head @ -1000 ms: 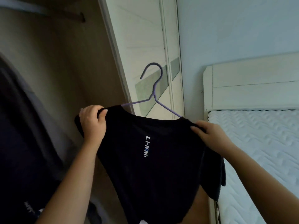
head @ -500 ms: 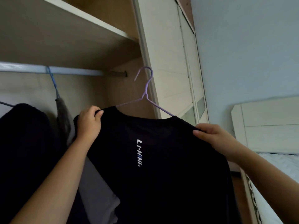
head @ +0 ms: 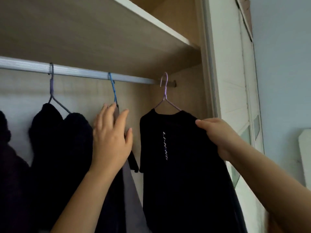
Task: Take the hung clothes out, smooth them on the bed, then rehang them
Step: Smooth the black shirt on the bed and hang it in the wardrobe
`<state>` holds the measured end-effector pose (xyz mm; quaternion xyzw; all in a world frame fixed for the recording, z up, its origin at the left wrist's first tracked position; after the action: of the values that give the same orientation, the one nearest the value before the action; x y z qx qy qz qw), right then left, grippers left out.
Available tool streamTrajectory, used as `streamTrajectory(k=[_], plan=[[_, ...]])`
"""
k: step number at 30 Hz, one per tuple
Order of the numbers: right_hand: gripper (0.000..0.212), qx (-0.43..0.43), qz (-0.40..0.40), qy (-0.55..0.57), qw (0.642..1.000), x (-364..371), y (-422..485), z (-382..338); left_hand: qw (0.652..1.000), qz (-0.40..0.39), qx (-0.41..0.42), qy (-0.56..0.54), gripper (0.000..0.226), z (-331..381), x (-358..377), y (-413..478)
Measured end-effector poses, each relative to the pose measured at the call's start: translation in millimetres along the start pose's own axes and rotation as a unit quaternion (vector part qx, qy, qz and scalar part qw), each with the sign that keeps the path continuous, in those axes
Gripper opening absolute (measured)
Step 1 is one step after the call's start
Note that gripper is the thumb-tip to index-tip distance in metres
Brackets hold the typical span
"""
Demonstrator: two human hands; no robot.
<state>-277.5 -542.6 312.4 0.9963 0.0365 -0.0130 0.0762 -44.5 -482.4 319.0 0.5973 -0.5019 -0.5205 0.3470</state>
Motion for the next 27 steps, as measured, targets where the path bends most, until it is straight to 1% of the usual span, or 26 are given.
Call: streamTrajectory(k=[2, 4, 5, 8, 11, 13, 16, 20, 24, 27], plan=[[0.024, -0.011, -0.017, 0.001, 1.0, 17.9, 18.4, -8.6, 0.995, 0.015, -0.06, -0.075, 0.054, -2.7, 0.2, -2.8], [0.012, -0.03, -0.024, -0.005, 0.999, 30.5, 38.7, -20.6, 0.977, 0.015, -0.131, -0.169, 0.064, -3.2, 4.2, -5.5], [0.009, -0.042, -0.026, -0.008, 0.999, 35.0, 49.8, -28.1, 0.968, 0.015, -0.156, -0.195, 0.067, -3.0, 6.9, -7.1], [0.018, -0.079, -0.038, -0.004, 0.996, 42.8, 84.4, -50.4, 0.952, 0.032, -0.212, -0.22, 0.066, -6.1, 12.7, -11.0], [0.023, -0.08, -0.096, 0.01, 0.992, 49.7, 115.2, -65.0, 0.943, 0.038, -0.247, -0.218, 0.054, -5.4, 17.1, -6.8], [0.026, -0.075, -0.129, 0.011, 0.989, 54.5, 133.3, -68.7, 0.937, 0.047, -0.263, -0.225, 0.048, -1.0, 22.8, -1.2], [0.025, -0.052, -0.143, 0.026, 0.988, 65.0, 160.5, -63.3, 0.929, 0.054, -0.276, -0.242, 0.046, 10.3, 35.1, 4.2], [0.031, -0.08, -0.128, -0.038, 0.988, 85.1, 185.0, -39.7, 0.937, 0.056, -0.265, -0.219, 0.048, 25.2, 46.7, 6.2], [0.028, -0.064, -0.192, -0.042, 0.978, 91.1, 190.8, -18.1, 0.94, 0.04, -0.266, -0.21, 0.048, 36.6, 54.7, 10.7], [0.025, -0.067, -0.207, -0.03, 0.976, 87.0, 193.3, -14.5, 0.941, 0.027, -0.264, -0.212, 0.05, 40.8, 62.3, 11.3]])
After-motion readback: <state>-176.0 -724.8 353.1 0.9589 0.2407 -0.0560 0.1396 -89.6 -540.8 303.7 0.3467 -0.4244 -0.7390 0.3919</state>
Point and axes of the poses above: each hand's wrist, its own y-axis towards the middle knuckle, its own x-axis out of the palm, z = x × y, the point moved 3 cm from there along y, towards the middle knuckle, and after that the axes turned 11 degrees about x, right-handed, at the moved point
